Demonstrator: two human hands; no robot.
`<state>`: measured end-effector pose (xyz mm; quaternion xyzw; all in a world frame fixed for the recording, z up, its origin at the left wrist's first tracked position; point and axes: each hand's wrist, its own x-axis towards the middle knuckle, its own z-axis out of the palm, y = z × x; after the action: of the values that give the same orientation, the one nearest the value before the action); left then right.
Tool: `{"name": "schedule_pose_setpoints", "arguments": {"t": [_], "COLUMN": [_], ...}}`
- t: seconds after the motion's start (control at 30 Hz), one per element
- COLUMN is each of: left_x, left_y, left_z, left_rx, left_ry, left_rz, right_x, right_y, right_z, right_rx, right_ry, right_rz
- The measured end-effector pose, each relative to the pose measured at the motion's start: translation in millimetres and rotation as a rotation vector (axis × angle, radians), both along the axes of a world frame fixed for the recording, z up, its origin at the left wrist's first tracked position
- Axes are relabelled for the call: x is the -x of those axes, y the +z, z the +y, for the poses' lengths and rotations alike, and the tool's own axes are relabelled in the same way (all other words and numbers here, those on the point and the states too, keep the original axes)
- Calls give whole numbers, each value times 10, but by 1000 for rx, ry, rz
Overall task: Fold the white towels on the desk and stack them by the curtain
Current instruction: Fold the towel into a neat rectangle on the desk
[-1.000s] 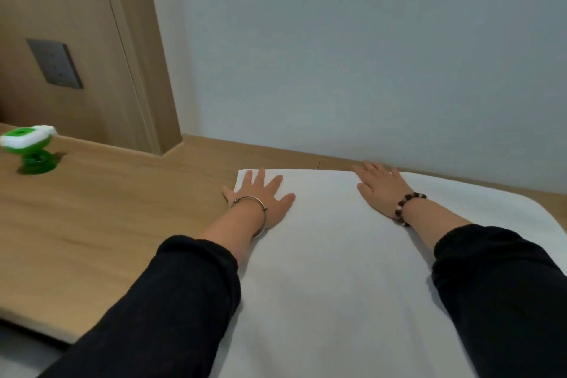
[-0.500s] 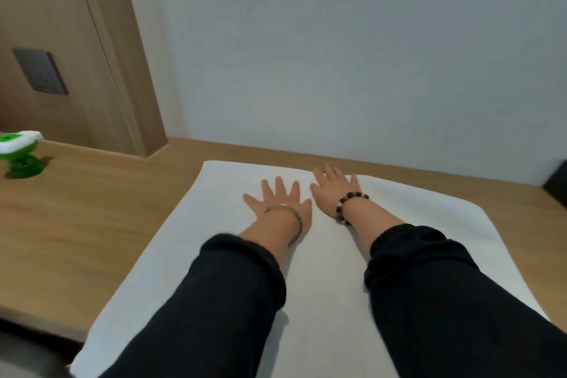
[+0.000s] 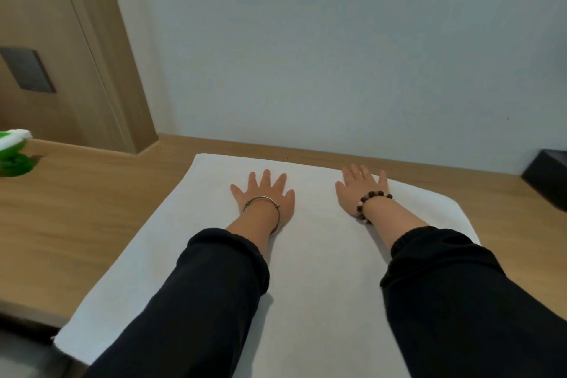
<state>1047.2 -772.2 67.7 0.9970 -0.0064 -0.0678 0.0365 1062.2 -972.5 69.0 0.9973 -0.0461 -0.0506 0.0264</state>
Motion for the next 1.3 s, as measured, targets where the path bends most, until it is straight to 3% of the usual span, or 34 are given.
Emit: {"name": "schedule_pose_setpoints", "arguments": {"t": [0.2, 0.37, 0.43, 0.53, 0.63, 0.73, 0.8, 0.93, 1.03, 1.07, 1.13, 1.2, 1.3], "left_x": [-46, 110, 202, 329, 505, 589, 585, 552, 547, 541, 539, 542, 552], "left_y": [120, 246, 272, 296, 186, 30, 24, 21, 0, -2, -3, -6, -1], "left_z": [319, 205, 33, -237, -295, -64, 103, 287, 316, 313, 308, 309, 308], "left_rx": [-77, -381, -273, 66, 94, -2, -23, -42, -46, -44, -40, -41, -35], "left_ry": [6, 58, 52, -32, -148, -114, -120, -172, -175, -173, -170, -169, -170], "left_rz": [39, -84, -60, 7, 73, 16, -14, -20, -39, -41, -43, -45, -48], "right_x": [259, 510, 585, 645, 629, 643, 714, 920, 1119, 1165, 1212, 1192, 1139], "right_y": [216, 400, 389, 401, 468, 624, 730, 654, 506, 479, 427, 347, 261], "right_z": [218, 298, 348, 450, 548, 541, 420, -51, -390, -470, -549, -513, -370], "right_rx": [97, 58, 56, 113, 113, -144, -324, -874, -1211, -1193, -944, -768, -714], "right_ry": [104, -75, -86, -75, 40, 225, 276, 160, 167, 239, 386, 401, 331], "right_rz": [105, 205, 189, 149, 176, 224, 160, 74, 217, 289, 346, 263, 9]}}
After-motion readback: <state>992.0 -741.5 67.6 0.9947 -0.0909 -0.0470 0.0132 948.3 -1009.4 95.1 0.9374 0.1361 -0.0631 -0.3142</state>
